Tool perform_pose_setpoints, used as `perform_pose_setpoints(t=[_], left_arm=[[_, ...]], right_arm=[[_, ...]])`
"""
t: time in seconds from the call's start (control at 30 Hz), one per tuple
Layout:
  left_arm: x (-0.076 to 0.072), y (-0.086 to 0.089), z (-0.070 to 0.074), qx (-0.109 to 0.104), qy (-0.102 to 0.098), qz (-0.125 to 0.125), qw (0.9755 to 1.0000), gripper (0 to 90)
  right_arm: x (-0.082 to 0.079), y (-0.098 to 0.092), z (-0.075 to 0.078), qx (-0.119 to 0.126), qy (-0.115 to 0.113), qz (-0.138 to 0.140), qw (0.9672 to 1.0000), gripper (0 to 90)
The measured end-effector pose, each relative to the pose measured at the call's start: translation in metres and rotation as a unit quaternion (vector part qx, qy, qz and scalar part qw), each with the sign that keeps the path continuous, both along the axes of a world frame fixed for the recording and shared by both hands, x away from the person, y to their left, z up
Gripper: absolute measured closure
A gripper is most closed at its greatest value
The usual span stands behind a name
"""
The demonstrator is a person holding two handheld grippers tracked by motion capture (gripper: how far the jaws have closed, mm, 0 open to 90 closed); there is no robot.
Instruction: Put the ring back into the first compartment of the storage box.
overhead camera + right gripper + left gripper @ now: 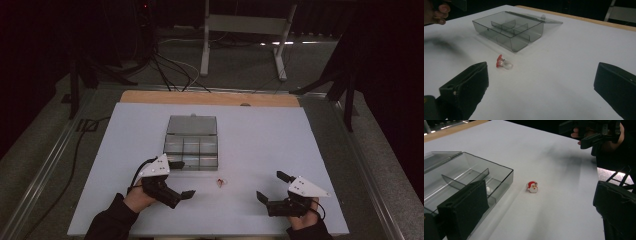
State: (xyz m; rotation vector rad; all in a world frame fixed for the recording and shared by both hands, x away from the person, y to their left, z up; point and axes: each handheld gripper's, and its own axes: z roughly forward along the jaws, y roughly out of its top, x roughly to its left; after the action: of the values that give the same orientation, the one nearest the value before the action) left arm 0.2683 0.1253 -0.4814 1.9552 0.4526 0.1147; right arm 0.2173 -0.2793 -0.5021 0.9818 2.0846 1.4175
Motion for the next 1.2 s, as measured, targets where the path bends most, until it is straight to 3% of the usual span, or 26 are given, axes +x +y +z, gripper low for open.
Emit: perform_pose_setpoints(t=[0.93,1.2], left_arm=[[0.007,-0.038,-0.004,0.012,0.012,-0.025,0.9995,0.5],[0.01,-0.048,-0.009,0.016,0.02,-0.018,0.9995,0.5]], right_arm=[[0.001,0.0,-0.001,0.001,0.003,0.002,1.0,0.0],[0.0,0.001,-0.001,0.002,0.005,0.003,1.0,0.0]])
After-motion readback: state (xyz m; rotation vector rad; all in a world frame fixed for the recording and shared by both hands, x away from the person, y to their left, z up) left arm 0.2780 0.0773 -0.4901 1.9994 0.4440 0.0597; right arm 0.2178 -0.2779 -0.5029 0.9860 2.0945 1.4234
